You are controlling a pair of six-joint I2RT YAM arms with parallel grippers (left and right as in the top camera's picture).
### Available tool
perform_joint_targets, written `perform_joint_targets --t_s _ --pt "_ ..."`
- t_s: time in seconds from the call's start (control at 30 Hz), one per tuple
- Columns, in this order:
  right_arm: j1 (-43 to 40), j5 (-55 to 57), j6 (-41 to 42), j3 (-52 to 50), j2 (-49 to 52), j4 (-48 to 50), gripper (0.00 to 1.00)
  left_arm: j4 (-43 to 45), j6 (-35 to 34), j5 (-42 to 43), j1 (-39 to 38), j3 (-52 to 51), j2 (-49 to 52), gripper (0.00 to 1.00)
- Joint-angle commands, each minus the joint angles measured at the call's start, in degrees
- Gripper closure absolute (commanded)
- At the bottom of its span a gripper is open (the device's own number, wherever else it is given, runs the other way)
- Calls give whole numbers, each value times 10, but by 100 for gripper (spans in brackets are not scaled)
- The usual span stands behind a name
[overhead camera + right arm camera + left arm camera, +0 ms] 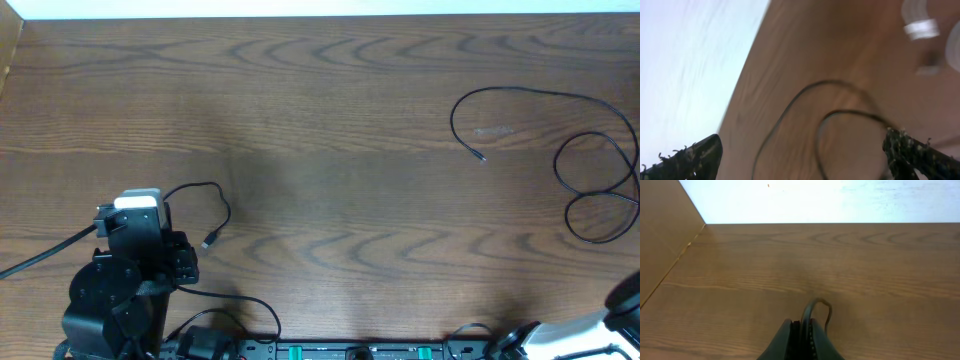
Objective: Untangle cables
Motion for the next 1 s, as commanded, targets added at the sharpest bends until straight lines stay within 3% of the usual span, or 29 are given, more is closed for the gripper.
perform_joint_targets --t_s 0.0,0.2,0.5,0.73,0.97 --pt "88 -2 -102 -4 16 -3 1 -1 -9 -1 2 -1 -1 92" --pt "229 -3 -229 -4 58 -12 1 -1 -9 -1 2 -1 -1 89" --pt "356 -3 -413 -4 144 -78 1 -1 -12 -1 2 -1 -1 38" --pt "389 -3 -460 -4 178 -137 1 -1 -22 -1 2 -1 -1 29" --pt "399 -1 -475 -4 188 -185 1 -1 -22 -1 2 -1 -1 27"
